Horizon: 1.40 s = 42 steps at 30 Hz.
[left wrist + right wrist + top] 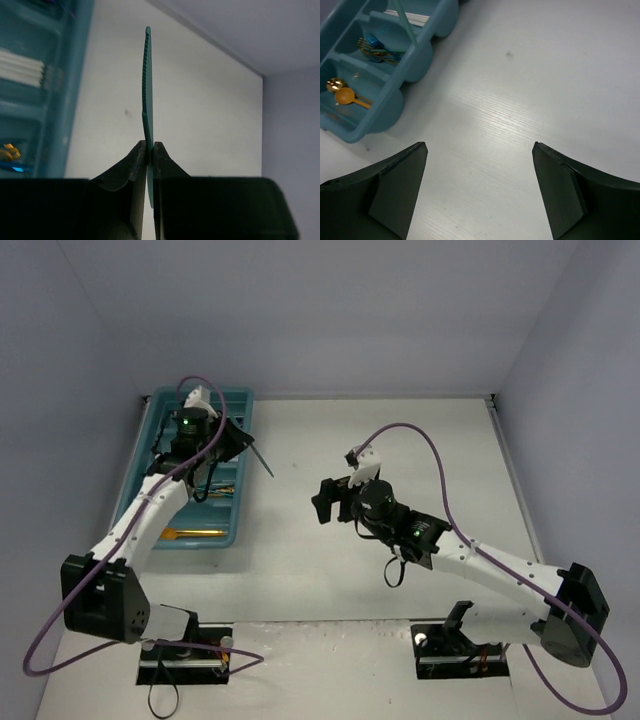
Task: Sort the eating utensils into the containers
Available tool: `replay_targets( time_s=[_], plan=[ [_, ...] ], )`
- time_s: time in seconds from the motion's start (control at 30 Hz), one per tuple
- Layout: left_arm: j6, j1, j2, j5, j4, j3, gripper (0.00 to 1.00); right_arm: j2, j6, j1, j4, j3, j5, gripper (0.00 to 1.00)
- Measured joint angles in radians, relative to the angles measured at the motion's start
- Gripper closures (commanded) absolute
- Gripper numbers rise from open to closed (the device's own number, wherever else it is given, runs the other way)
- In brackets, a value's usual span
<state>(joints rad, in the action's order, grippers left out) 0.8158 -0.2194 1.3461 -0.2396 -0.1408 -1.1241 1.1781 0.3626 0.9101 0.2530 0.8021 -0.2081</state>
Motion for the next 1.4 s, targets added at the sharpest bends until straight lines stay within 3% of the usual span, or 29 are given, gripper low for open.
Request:
replay_targets(
  time_s=[0.3, 0.63, 0.77, 0.87, 0.97, 1.2, 1.4],
  plan=[
    [0.169, 0.283, 0.351, 0.03, 0.195, -0.217, 1.0, -0.084, 0.003, -0.052, -0.076, -0.073, -0.037, 0.16],
    [0.386, 0.334, 0.802, 0.126, 0.267, -0.534, 1.0, -0.157, 0.019, -0.128, -0.151, -0.122, -0.031, 0.16],
    [0.446, 0.333, 0.896, 0.157, 0.279, -0.627, 0.54, -0.173, 0.028, -0.143, -0.169, -0.123, -0.027, 0.16],
    [0.477, 0.333, 0.906, 0.169, 0.279, -0.634, 0.38, -0.177, 0.03, -0.146, -0.177, -0.124, -0.027, 0.16],
    [0.475, 0.333, 0.895, 0.176, 0.275, -0.632, 0.33, -0.177, 0.03, -0.149, -0.182, -0.124, -0.027, 0.16],
    [0.401, 0.333, 0.735, 0.196, 0.209, -0.538, 0.29, -0.184, 0.029, -0.15, -0.202, -0.124, -0.027, 0.16],
    [0.199, 0.333, 0.462, 0.215, 0.104, -0.466, 0.29, -0.268, 0.006, -0.152, -0.236, -0.123, -0.057, 0.16]
  ],
)
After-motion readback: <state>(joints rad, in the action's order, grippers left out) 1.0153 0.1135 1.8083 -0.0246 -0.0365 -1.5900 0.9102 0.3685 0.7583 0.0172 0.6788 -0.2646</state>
